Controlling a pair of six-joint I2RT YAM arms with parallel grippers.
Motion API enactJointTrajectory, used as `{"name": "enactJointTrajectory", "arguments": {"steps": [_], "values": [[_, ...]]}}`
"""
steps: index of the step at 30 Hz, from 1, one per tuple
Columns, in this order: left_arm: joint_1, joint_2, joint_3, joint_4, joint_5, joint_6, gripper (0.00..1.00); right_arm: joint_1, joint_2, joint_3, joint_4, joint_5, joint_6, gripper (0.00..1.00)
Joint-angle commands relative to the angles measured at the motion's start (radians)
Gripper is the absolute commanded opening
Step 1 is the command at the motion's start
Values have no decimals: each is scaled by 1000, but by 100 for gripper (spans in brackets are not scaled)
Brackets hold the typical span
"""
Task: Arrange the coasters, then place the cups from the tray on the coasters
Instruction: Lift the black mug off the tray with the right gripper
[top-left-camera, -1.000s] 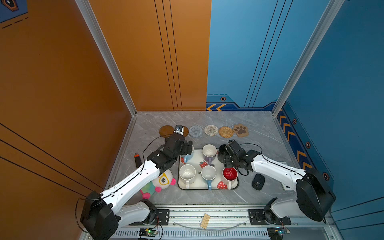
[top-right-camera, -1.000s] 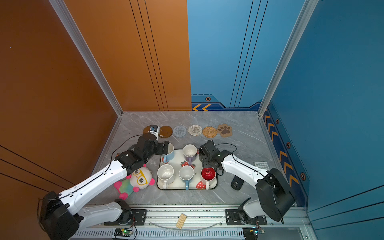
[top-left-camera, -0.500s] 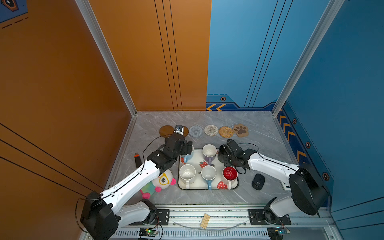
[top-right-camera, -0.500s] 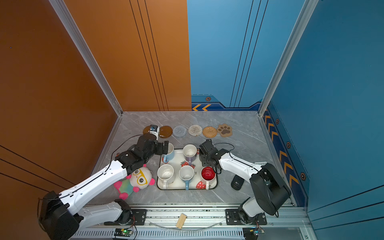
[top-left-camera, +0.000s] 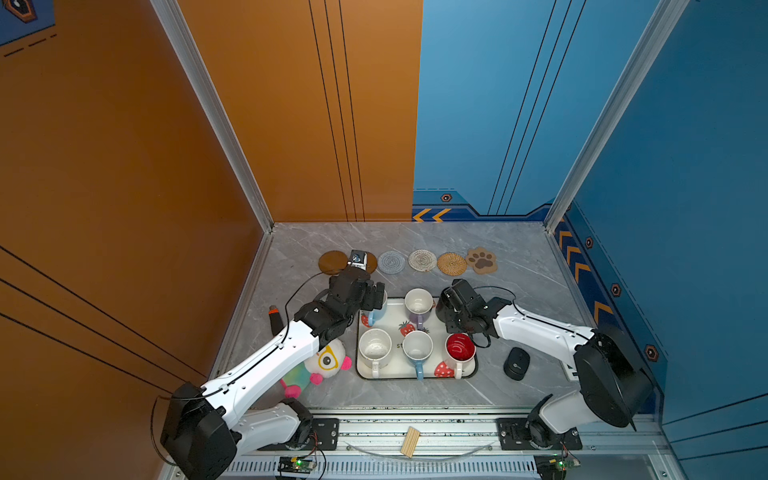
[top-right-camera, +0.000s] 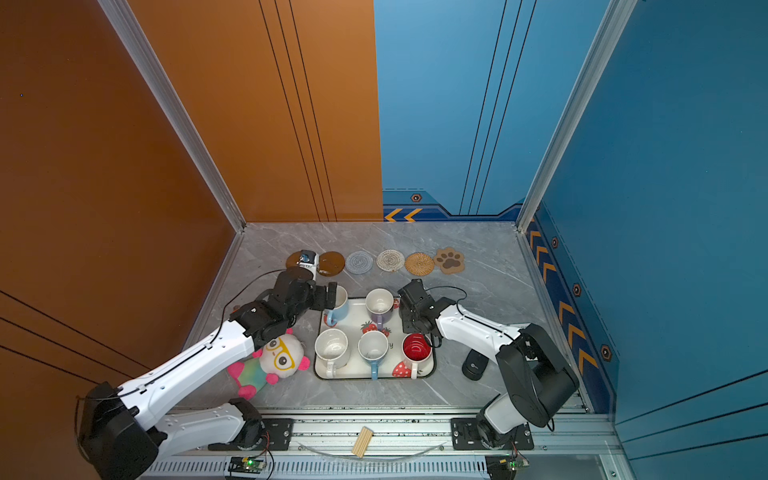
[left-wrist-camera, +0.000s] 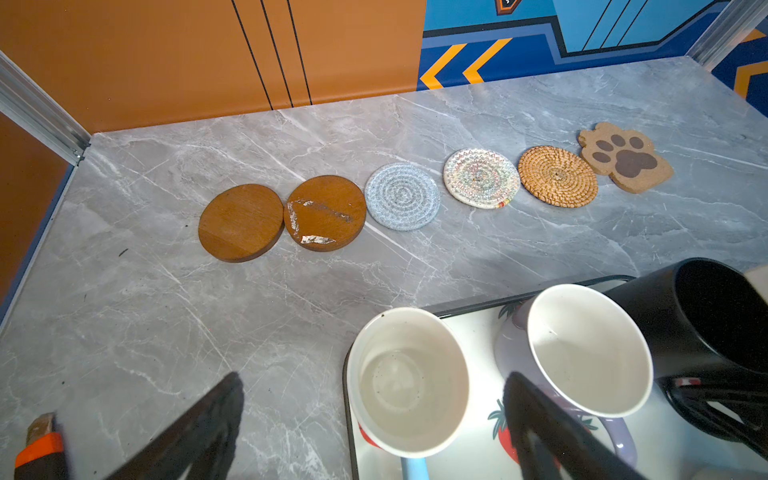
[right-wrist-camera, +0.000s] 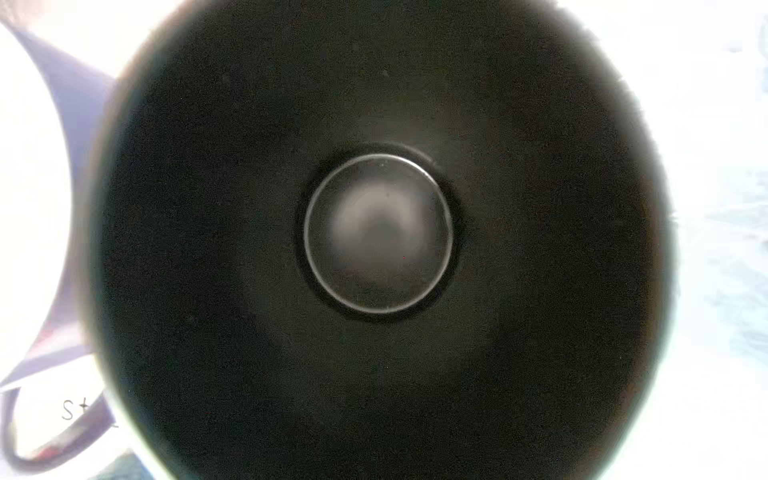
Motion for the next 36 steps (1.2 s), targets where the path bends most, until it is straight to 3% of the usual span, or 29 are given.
{"name": "enactJointTrajectory", "arguments": {"steps": [1,36], "values": [[4,-21,19,-18,-22,5,98,-3,11,29,7,20,-8,2],[5,-8,22,-9,-15,5,98,-7,-114,94,-64,72,-71,0]]}}
